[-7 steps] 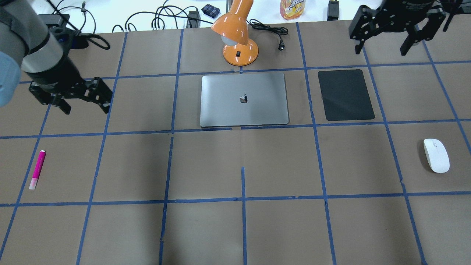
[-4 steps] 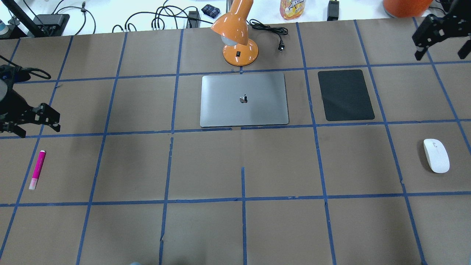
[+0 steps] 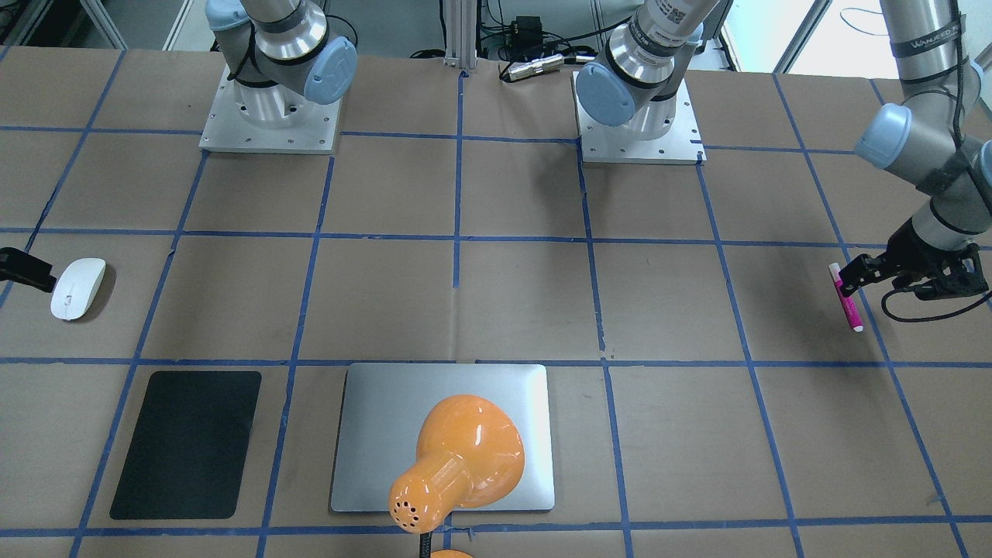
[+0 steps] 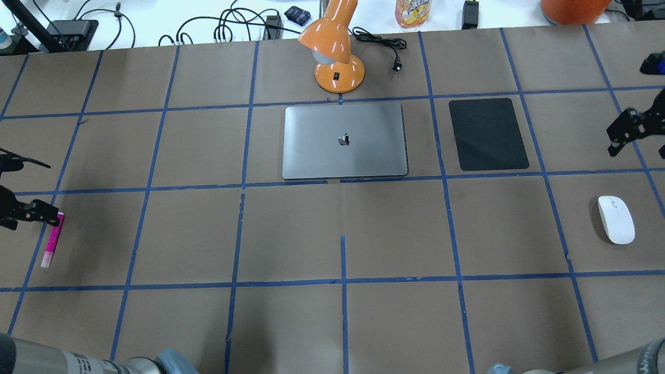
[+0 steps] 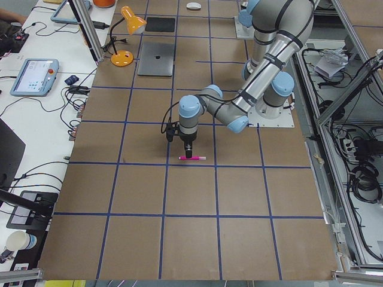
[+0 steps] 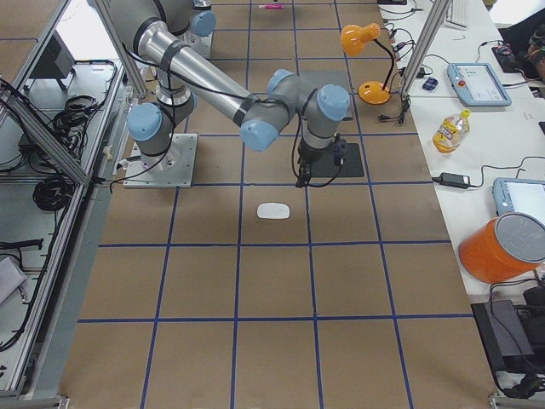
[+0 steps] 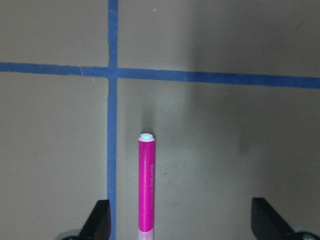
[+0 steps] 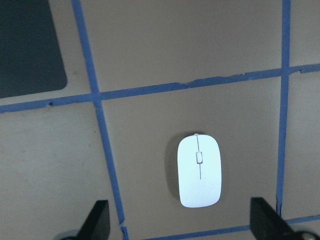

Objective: Place pen and mouse around notebook

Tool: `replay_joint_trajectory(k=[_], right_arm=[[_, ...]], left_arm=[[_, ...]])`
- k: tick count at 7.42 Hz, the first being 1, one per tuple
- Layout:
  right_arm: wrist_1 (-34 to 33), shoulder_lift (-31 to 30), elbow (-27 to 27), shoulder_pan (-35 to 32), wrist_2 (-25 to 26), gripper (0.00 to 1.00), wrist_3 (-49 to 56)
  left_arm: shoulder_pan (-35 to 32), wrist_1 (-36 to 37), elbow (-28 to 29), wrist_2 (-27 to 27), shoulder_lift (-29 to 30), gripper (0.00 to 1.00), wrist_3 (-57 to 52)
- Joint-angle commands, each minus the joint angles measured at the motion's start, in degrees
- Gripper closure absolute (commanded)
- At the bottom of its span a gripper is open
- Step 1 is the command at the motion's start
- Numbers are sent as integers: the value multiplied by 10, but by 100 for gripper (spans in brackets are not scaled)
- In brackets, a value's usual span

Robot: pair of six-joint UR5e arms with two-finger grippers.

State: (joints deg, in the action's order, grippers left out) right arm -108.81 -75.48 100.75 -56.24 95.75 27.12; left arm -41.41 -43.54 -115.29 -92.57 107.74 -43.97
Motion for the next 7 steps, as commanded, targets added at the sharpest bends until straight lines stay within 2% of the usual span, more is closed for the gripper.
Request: replay_joint_trajectory(k=[1,2,3,4,5,7], right_arm=[[-148,13,122,40,-4,0,70],[-157,30,125,55,-6,0,96],[-158,40,129,67,-8,0,101],[-159,38,139,72,-11,0,105],[-161,39,143,77,-11,0,106],[-186,52,146,77,-10,0,107]], left_arm=[[22,12,-4,11,35,0,-13],[22,17,-3,10,43,3,-9],[22,20,-2,10,54,28,5],[22,20,-1,10,56,35,14],[20,21,-2,12,53,50,10],[12,17,-2,11,47,59,9]])
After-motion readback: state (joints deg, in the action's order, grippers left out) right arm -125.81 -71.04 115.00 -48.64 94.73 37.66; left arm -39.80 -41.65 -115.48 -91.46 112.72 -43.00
